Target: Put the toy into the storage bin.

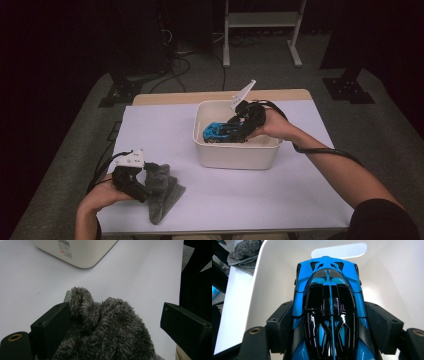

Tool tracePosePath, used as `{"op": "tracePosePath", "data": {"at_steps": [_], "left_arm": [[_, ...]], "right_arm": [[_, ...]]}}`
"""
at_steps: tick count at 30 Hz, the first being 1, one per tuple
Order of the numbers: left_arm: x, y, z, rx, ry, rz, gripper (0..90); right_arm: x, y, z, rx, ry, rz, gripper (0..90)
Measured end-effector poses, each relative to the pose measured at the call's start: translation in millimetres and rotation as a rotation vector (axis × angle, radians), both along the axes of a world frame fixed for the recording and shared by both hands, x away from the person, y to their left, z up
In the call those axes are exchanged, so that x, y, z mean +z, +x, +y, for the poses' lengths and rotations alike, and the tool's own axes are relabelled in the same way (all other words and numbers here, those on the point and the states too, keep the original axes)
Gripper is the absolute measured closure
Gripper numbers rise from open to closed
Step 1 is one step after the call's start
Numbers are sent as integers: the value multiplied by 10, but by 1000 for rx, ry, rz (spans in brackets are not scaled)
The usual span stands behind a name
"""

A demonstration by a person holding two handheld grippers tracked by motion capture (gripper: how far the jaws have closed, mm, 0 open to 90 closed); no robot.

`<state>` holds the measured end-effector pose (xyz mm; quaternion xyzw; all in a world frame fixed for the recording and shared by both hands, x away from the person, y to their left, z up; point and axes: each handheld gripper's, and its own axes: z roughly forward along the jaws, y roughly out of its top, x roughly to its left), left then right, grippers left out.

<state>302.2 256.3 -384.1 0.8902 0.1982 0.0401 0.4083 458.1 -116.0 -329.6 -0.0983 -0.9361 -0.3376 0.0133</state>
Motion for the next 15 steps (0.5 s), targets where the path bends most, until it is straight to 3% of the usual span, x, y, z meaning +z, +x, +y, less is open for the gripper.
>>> {"op": "tracePosePath", "data": {"at_steps": [15], "left_arm": [[-1,8,37,2,-7,3,87]], "right_arm": [[-110,74,113,16,-47,25,265]]}}
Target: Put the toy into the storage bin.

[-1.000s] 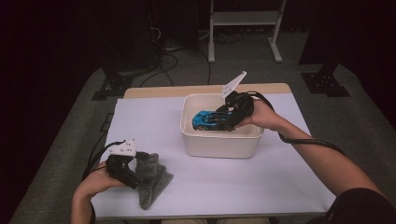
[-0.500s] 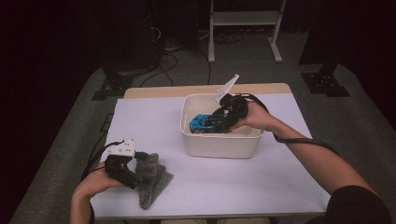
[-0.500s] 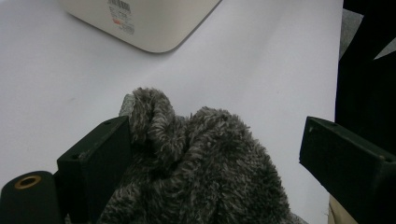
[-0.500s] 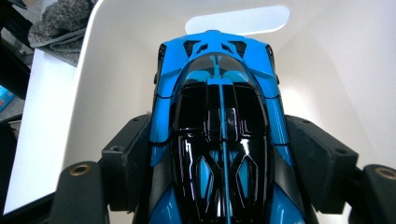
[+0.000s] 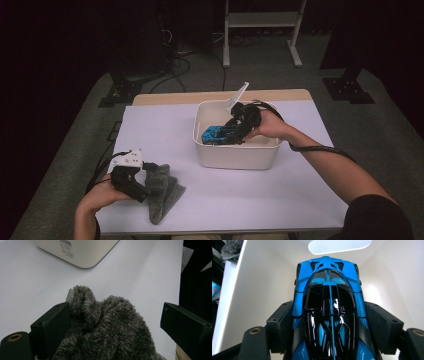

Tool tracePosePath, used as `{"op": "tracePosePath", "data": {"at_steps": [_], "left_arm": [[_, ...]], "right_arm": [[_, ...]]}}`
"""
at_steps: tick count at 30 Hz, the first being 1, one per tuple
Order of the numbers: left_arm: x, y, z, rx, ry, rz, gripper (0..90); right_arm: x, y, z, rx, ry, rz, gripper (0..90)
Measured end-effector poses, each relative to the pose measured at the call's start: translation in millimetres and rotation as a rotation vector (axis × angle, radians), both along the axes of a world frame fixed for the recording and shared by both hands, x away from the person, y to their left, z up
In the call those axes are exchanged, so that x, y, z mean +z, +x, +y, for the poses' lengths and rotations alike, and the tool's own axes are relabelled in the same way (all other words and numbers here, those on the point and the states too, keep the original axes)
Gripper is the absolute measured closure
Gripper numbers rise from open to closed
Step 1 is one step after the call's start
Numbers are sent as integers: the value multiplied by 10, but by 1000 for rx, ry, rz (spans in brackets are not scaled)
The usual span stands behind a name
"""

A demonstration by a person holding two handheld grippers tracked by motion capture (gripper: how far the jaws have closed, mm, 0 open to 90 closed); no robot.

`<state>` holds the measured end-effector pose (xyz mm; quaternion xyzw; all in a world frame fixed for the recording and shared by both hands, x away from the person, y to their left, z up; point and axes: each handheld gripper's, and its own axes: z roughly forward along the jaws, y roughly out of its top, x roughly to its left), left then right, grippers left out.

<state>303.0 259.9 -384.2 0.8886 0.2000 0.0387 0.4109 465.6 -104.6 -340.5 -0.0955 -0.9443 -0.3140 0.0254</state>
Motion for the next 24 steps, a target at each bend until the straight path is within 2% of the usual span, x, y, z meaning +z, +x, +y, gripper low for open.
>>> {"op": "tracePosePath", "data": {"at_steps": [7,20,24], "left_arm": [[1,-8,9,5,-11,4,87],[19,-20,35,4,-20,-1,87],[21,-21,40,5,-22,-2,87]], "right_arm": [[-43,28,63,6,-12,13,265],[-137,27,128,14,-92,30,265],[-148,27,136,15,-101,36,265]]}}
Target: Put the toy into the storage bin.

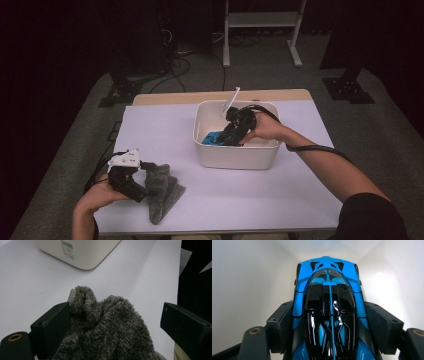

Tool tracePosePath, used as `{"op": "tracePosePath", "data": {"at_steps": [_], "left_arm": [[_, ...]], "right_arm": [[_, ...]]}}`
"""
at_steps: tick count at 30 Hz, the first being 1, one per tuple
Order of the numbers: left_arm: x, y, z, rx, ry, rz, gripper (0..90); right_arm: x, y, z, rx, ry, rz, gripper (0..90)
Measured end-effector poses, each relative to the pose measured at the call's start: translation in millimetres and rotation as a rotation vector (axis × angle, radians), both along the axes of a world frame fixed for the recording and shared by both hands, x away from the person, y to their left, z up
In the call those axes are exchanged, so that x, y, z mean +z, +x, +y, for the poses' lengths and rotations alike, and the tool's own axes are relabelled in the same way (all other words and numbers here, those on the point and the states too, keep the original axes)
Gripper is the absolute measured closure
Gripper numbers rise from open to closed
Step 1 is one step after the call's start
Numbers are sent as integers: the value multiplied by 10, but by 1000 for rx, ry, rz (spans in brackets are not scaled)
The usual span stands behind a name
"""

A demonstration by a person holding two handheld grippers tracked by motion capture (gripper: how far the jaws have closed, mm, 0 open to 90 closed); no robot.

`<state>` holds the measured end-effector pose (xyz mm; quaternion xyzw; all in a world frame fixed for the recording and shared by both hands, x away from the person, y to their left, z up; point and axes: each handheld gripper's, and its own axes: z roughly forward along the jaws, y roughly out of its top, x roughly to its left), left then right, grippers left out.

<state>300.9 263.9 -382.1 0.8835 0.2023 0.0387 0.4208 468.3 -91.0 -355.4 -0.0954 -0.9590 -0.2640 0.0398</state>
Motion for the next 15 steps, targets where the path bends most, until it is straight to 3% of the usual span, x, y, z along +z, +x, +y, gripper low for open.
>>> {"op": "tracePosePath", "data": {"at_steps": [15], "left_arm": [[18,-12,2,-7,-1,-5,86]], "right_arm": [[-14,-5,11,6,-16,-1,265]]}}
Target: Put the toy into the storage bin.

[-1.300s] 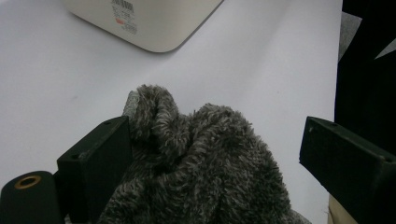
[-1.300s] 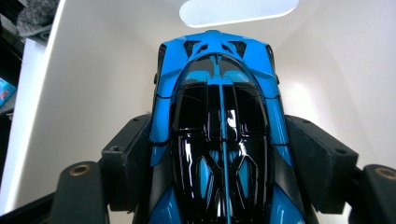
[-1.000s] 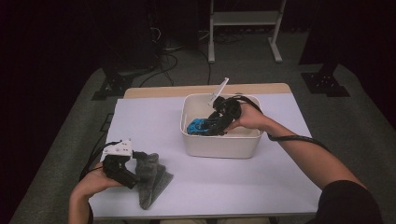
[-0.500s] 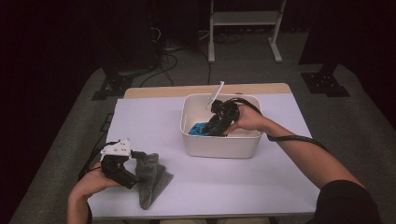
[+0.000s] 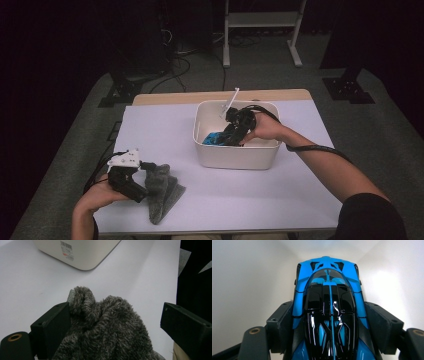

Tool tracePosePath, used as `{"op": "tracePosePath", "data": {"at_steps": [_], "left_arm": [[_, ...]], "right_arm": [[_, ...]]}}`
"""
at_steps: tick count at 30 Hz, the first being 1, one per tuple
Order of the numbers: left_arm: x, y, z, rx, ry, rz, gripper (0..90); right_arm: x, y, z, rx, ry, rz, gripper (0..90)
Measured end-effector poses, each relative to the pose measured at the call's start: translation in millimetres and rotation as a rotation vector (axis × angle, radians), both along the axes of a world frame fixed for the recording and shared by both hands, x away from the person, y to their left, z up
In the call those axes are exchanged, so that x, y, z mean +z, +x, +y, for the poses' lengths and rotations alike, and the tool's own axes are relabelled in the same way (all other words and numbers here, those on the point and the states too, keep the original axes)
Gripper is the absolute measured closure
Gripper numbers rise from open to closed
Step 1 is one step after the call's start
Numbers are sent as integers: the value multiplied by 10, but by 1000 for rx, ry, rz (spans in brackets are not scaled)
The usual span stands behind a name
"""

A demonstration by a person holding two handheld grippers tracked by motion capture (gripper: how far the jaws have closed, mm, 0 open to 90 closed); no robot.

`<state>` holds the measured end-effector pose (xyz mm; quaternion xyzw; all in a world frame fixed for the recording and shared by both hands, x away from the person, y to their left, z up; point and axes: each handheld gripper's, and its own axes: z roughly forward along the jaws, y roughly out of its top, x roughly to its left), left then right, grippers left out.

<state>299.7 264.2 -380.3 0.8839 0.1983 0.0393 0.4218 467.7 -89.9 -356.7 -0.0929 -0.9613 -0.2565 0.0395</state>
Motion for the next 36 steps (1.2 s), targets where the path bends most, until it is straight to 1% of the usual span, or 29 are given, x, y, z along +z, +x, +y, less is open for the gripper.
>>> {"op": "tracePosePath", "data": {"at_steps": [10,16,23,24,28,31,33,34,36], "left_arm": [[1,-6,-9,-5,-3,1,86],[8,-12,2,-1,-1,-2,87],[6,-17,-8,-2,-3,1,87],[4,-16,-6,-2,0,2,86],[9,-18,-8,-3,-2,0,86],[12,-19,-16,-7,4,0,86],[11,-17,-16,-8,3,1,86],[11,-17,-16,-8,3,1,86],[11,-17,-18,-8,3,1,87]], "right_arm": [[0,-4,3,2,-2,5,265],[-13,-11,14,3,-17,5,264],[-12,-11,15,0,-17,4,264],[-23,-18,23,1,-30,-1,263],[-34,-21,27,4,-35,4,261],[-47,-33,40,-1,-51,10,257],[-41,-24,33,-12,-40,-1,265],[-18,-14,21,-14,-20,2,306],[32,2,6,-14,10,4,307]]}}
